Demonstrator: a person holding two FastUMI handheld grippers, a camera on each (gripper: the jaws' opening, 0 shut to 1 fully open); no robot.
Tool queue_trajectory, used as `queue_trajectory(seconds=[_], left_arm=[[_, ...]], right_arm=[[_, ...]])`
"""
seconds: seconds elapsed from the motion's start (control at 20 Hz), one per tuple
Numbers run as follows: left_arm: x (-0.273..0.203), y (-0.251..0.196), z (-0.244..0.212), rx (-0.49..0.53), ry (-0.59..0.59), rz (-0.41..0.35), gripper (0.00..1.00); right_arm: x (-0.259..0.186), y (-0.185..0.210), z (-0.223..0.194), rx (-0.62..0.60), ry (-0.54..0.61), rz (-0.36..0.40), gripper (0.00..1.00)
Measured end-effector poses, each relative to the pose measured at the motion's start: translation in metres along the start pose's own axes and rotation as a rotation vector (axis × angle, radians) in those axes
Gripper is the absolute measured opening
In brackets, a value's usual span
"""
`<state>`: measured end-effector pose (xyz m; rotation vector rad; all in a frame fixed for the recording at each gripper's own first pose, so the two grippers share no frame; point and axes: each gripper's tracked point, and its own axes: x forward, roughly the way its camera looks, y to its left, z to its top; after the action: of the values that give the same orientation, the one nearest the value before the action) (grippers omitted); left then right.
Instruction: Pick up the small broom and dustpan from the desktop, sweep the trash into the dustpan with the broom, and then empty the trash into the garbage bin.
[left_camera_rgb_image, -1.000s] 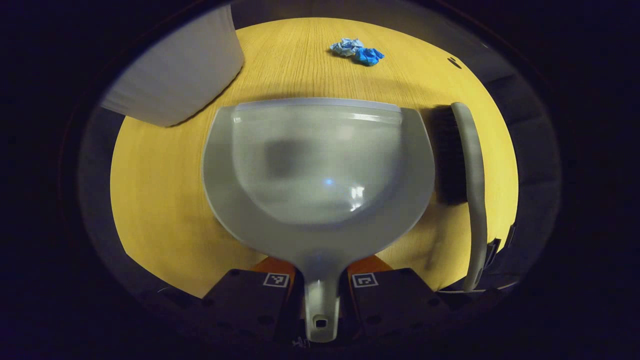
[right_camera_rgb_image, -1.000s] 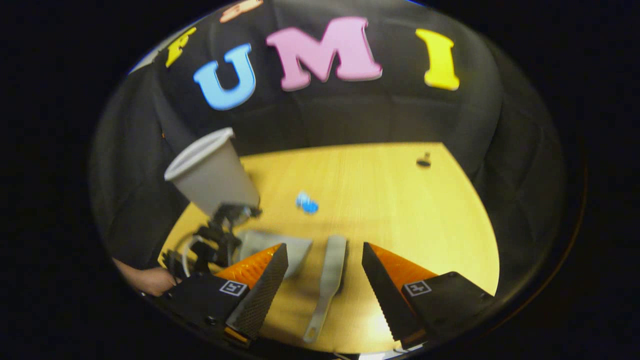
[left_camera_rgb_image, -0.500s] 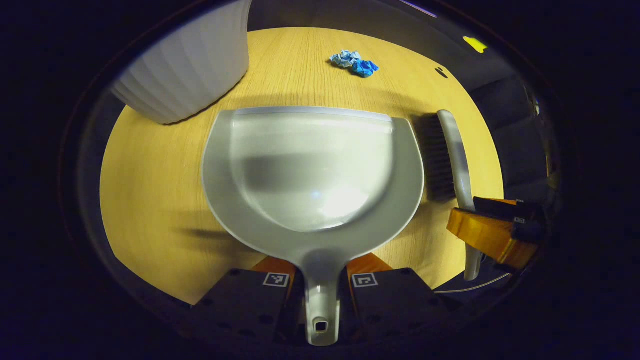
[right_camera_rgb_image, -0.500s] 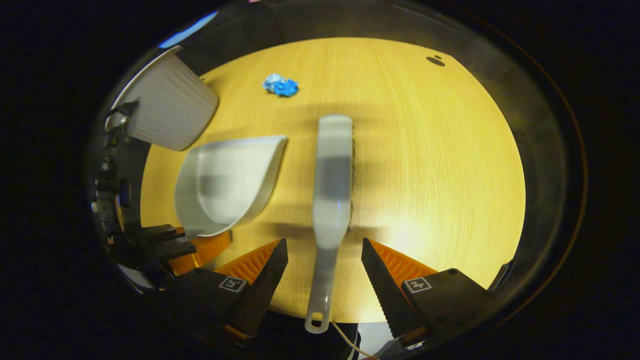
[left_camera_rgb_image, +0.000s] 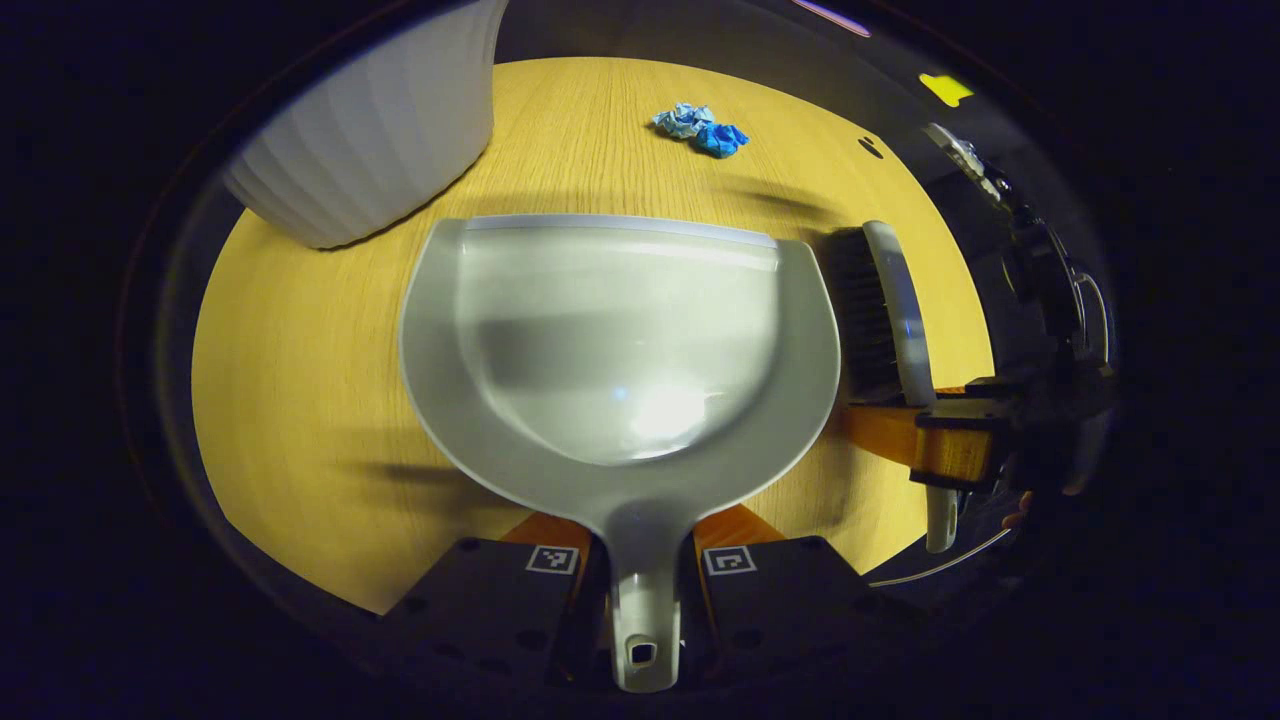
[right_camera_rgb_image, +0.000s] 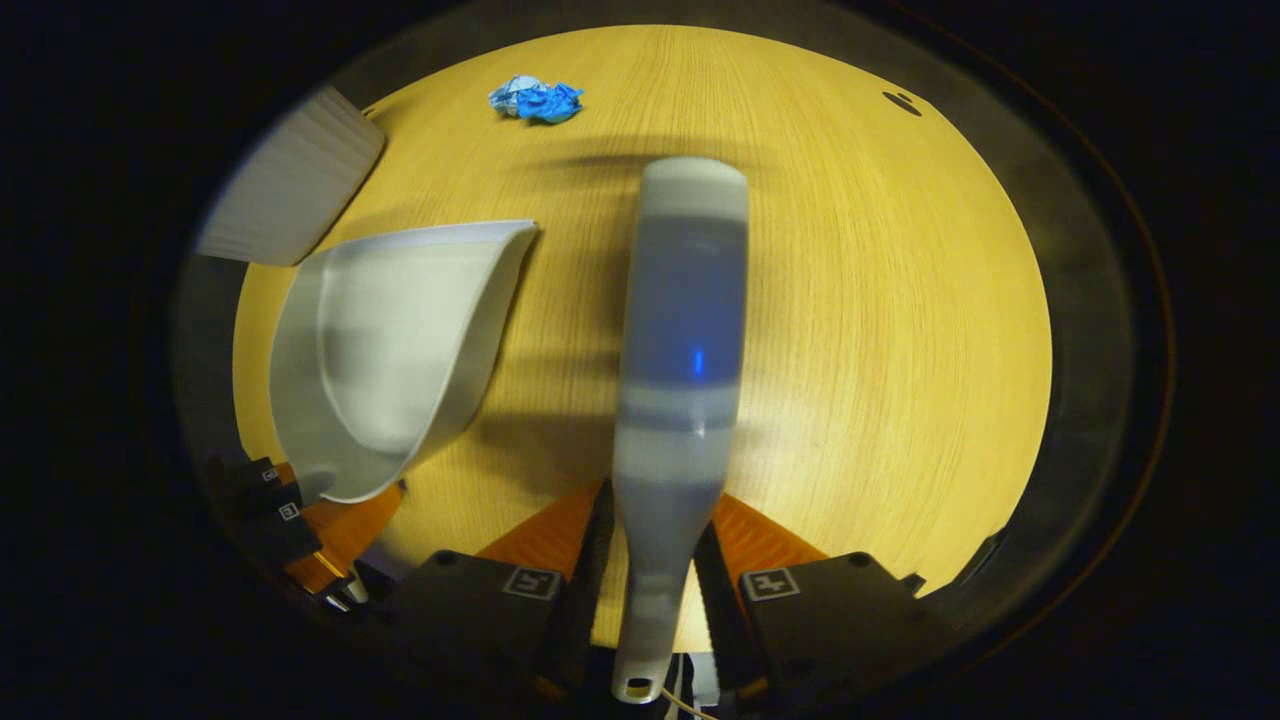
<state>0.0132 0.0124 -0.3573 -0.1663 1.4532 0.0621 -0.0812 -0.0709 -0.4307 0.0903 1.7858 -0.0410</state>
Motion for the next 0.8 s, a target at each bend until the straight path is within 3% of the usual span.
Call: queue_trajectory(seconds=[0.05,0.1,0.3,0.45,0.7,0.8], left_arm=[[0.000,0.000,0.000,0.002,0.002,-0.001,0.29],[0.000,0.000,0.000,0.005,0.003,-0.002,0.29],[-0.001,0.003,-0.003,0.033,0.013,-0.005,0.29],[-0.003,0.013,-0.002,0.107,0.031,0.006,0.29],[-0.008,0.039,-0.005,0.224,0.083,0.052,0.29],[-0.012,0.051,-0.002,0.252,0.093,0.084,0.29]], right_arm=[[0.004,-0.001,-0.003,0.000,0.012,0.007,0.31],[0.000,0.000,0.000,-0.012,0.006,0.024,0.29],[-0.012,0.000,0.027,-0.037,-0.082,0.068,0.29],[-0.037,-0.012,0.060,-0.129,-0.149,0.030,0.29],[-0.075,-0.007,0.141,-0.133,-0.276,0.076,0.29],[-0.087,-0.021,0.181,-0.182,-0.308,0.031,0.29]])
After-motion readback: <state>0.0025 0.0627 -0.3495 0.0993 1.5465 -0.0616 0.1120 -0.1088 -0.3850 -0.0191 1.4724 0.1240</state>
